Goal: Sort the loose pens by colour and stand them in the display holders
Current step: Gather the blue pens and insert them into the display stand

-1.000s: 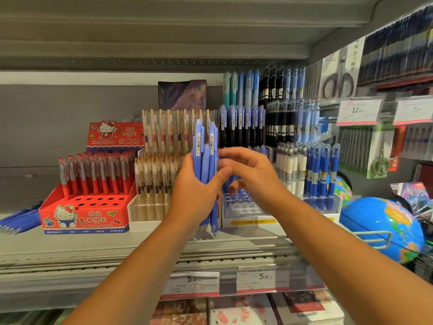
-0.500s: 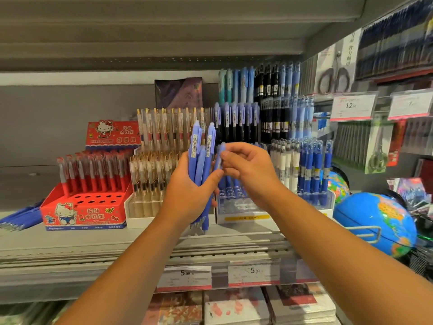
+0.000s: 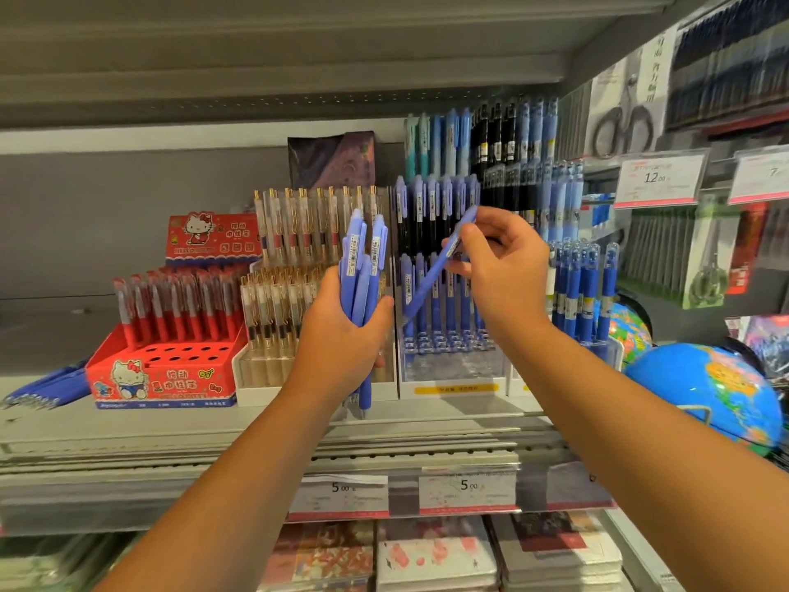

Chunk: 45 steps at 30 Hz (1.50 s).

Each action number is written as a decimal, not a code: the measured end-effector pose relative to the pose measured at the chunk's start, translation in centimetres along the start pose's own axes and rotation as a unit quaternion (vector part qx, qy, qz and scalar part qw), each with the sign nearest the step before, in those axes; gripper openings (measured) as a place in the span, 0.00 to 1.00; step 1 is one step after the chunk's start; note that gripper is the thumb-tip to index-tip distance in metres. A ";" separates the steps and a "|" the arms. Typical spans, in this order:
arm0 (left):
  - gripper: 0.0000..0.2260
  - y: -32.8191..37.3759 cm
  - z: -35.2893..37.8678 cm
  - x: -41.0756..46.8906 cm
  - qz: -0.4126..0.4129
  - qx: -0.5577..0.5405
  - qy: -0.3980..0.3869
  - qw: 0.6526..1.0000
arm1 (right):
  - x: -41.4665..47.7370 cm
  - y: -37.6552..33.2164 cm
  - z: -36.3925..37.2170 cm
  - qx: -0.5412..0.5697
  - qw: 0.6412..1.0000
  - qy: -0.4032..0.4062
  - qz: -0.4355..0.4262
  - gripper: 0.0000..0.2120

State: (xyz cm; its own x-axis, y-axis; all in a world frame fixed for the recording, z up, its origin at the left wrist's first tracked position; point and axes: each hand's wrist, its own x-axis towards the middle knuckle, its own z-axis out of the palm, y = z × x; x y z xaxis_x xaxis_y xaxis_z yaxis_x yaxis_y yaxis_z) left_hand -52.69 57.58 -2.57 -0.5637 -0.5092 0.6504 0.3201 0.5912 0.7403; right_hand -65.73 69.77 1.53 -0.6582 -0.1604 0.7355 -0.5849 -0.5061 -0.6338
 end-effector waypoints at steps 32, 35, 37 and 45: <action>0.22 0.1 -0.1 0.0 -0.001 -0.001 -0.017 1.000 | -1.0 2.0 1.2 -0.357 0.927 -0.110 -0.034 0.16; 0.27 0.3 -0.1 0.0 -0.001 0.008 -0.017 1.000 | -1.6 1.1 1.5 -0.240 0.963 -0.119 -0.028 0.10; 0.27 0.5 -0.1 -0.1 0.004 0.014 -0.026 1.000 | -1.7 0.2 1.8 -0.095 0.979 -0.176 0.027 0.07; 0.28 0.5 -0.2 -0.1 0.016 0.011 -0.068 0.997 | -1.7 -0.6 2.1 0.045 0.973 -0.211 0.076 0.09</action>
State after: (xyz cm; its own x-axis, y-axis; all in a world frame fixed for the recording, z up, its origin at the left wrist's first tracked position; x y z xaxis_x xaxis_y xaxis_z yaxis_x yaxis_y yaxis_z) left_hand -52.32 57.81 -2.28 -0.6528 -0.4006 0.6430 0.3234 0.6201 0.7148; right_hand -63.23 68.59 1.13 -0.4692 -0.5635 0.6799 -0.4402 -0.5183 -0.7332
